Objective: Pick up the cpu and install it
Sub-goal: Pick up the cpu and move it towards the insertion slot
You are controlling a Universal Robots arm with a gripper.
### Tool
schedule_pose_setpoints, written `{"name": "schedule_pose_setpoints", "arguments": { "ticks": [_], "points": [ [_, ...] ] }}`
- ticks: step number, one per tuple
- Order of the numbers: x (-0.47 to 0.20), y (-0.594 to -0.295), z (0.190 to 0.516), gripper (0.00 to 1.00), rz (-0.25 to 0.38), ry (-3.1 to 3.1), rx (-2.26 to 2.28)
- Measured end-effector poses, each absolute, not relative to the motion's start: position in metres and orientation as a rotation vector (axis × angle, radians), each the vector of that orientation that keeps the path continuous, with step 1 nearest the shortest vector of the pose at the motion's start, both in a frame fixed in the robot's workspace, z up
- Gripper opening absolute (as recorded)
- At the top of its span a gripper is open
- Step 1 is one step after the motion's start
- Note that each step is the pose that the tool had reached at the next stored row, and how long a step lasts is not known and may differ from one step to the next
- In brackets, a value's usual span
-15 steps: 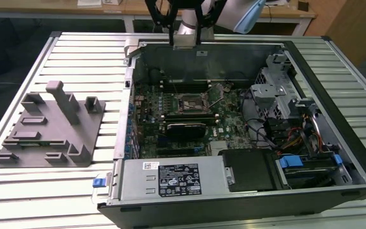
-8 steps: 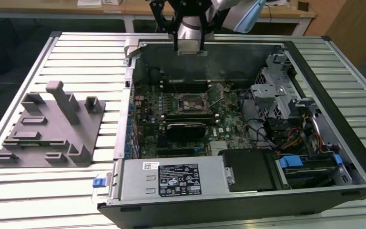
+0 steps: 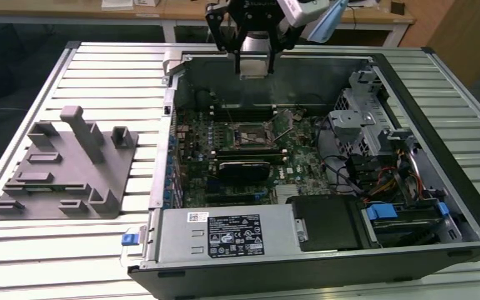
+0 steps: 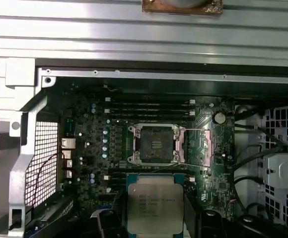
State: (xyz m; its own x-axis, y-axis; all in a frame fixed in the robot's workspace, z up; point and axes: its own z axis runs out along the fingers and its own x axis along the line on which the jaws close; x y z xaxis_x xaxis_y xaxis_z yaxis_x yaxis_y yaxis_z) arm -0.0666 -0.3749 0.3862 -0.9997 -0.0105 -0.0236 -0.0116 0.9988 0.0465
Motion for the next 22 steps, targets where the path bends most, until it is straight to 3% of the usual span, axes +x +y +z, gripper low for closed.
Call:
{"name": "schedule_pose_setpoints", "arguments": {
  "ticks": [22],
  "points": [
    [-0.065, -0.374, 0.344, 0.55, 0.073, 3.117, -0.017]
  ]
}}
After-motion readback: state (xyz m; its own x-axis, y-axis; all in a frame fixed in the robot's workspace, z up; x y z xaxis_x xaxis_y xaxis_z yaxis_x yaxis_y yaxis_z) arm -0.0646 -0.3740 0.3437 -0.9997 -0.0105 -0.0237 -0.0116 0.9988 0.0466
